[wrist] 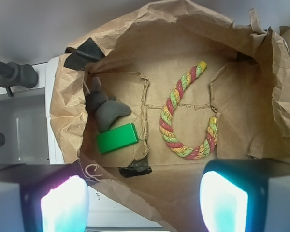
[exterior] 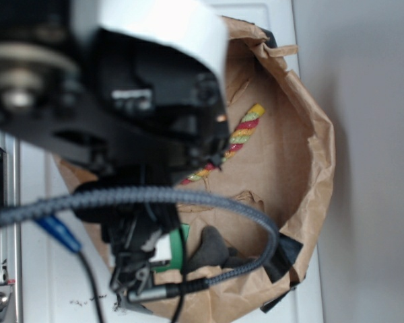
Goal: Grab the multicolored rope.
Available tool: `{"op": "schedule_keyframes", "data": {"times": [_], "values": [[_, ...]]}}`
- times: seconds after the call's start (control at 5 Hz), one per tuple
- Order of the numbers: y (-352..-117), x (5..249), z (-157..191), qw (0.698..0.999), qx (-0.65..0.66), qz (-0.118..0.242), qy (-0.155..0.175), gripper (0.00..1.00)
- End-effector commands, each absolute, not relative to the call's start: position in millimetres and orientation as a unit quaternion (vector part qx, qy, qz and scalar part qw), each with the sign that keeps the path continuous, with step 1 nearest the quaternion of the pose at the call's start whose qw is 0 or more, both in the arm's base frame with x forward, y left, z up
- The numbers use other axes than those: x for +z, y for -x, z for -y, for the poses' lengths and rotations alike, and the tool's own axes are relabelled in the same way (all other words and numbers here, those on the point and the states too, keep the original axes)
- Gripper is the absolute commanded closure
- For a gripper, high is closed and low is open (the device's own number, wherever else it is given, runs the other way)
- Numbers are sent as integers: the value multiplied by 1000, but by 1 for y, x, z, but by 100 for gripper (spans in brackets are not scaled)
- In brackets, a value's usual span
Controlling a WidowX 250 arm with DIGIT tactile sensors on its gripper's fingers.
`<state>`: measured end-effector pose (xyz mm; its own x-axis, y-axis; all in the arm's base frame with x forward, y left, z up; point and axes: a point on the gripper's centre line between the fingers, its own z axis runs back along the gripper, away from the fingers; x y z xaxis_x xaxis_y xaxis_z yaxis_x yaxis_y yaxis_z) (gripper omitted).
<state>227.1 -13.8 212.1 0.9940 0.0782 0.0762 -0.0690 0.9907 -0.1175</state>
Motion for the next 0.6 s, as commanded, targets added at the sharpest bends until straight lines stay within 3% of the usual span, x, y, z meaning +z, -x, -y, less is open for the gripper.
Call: {"op": "schedule_keyframes", "data": {"times": [0.0, 0.2, 0.4], "values": [[-255, 192, -8, 995, 56, 48, 72, 0], [-274, 166, -10, 994, 66, 60, 64, 0], [-290, 140, -21, 992, 101, 47, 56, 0]]}}
